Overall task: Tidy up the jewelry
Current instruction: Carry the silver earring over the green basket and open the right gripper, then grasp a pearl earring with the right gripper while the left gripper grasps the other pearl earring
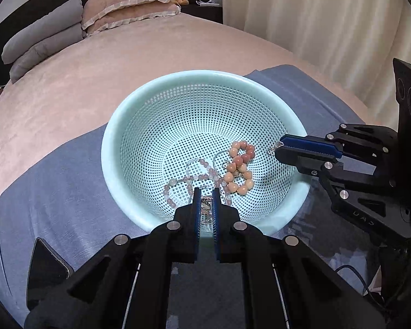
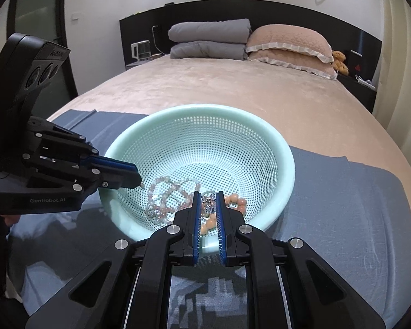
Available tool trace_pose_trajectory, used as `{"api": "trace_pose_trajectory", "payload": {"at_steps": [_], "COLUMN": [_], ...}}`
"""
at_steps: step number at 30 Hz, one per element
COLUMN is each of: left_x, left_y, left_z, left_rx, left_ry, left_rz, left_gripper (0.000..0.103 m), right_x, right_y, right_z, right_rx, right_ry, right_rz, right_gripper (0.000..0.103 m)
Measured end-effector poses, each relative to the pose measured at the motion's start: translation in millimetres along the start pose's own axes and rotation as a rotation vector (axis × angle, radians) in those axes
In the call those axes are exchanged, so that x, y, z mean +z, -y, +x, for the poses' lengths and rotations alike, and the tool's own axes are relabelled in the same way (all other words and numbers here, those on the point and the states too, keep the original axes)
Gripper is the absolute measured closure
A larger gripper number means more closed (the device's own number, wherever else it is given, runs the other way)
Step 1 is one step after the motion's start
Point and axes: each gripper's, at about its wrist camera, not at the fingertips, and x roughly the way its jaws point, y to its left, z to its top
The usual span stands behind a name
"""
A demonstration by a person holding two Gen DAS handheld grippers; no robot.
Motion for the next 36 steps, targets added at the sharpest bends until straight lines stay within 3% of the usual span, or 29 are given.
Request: {"api": "trace_pose_trajectory", "payload": {"at_steps": [4,7,11,13,14,18,20,23,29,33,36], "left_x": [-0.1,0.7,-3.1,-10.4,-15.2,-42.6,-58.3,-82.8,-129.0,-151.3,-163.2], "left_y": [-0.1,-3.1,-4.5,-2.9,-2.2,6.2,10.7,20.5,46.0,62.6,74.7], "left_z": [-3.5,-10.6,-29.8,-44.1,-51.3,-79.7,-88.8,-94.6,-97.4,-90.9,-83.6], "left_rx": [0.001,0.007,0.027,0.056,0.069,0.118,0.143,0.121,0.144,0.114,0.091], "left_ry": [0.014,0.041,0.103,0.143,0.161,0.221,0.233,0.212,0.167,0.109,0.082], "left_rz": [-0.002,-0.020,-0.061,-0.096,-0.118,-0.190,-0.237,-0.274,-0.207,-0.100,-0.006], "left_gripper": [0.091,0.071,0.041,0.031,0.022,0.007,0.006,0.006,0.006,0.010,0.020], "right_x": [-0.7,1.0,-0.2,-2.6,-5.1,-30.0,-46.4,-69.0,-96.8,-105.0,-107.4], "right_y": [0.9,4.6,10.3,12.5,13.4,14.2,7.5,-5.8,-26.1,-45.4,-58.0], "right_z": [-2.5,-6.5,-21.4,-31.3,-36.1,-50.7,-57.4,-70.8,-87.6,-83.0,-72.4], "right_rx": [-0.013,-0.020,-0.026,-0.029,-0.032,-0.035,-0.043,-0.057,-0.063,-0.002,0.073], "right_ry": [0.008,0.019,0.058,0.076,0.082,0.064,0.052,0.037,0.039,0.012,-0.034], "right_rz": [0.010,0.024,0.058,0.089,0.107,0.204,0.210,0.183,0.139,0.062,0.008], "right_gripper": [0.092,0.089,0.061,0.050,0.047,0.045,0.037,0.024,0.023,0.033,0.047]}}
